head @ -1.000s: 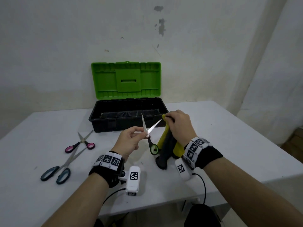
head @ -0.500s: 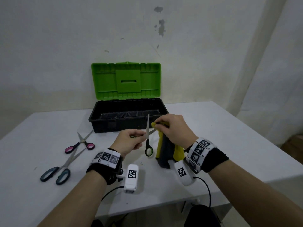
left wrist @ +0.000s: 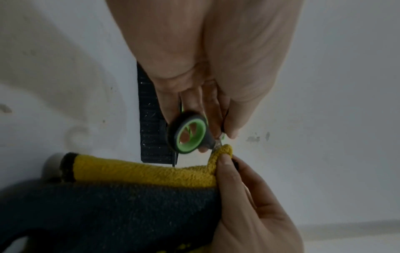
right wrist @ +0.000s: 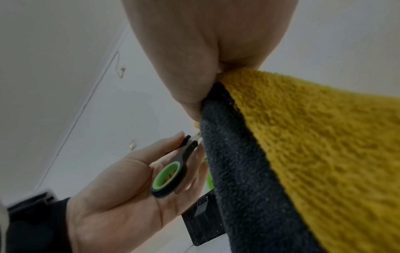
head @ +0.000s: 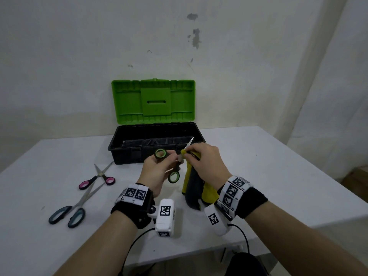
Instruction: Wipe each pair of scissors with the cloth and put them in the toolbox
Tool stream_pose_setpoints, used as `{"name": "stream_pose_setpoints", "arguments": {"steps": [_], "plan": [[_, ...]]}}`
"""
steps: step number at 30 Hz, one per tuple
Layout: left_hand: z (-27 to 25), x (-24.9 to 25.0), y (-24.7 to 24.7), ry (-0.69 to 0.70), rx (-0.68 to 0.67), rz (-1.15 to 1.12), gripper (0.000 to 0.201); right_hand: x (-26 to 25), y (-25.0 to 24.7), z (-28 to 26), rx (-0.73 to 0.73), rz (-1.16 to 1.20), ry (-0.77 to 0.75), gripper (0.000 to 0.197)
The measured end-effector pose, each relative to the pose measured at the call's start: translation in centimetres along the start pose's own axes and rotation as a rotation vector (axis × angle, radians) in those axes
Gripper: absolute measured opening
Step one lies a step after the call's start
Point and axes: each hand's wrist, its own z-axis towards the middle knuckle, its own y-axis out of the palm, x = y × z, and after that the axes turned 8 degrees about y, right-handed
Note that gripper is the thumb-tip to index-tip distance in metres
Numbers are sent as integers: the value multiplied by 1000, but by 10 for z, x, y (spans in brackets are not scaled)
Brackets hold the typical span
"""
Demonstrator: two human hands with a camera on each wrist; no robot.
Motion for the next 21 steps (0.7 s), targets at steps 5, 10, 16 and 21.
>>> {"name": "stream_pose_setpoints", "arguments": {"steps": [5, 10, 16, 21], "plan": [[0, 2, 5, -18, 98, 17, 9, -2, -11, 3, 2, -10, -42, 11], [-4, 2, 8, 93, 43, 93, 9, 0, -6, 6, -63, -57, -165, 13], [-7, -1, 4, 125, 10, 156, 15, -3, 1, -5, -56, -73, -278, 10], [-8, -1, 2, 146, -3, 195, 14, -6, 1, -3, -39, -66, -244, 13]]}}
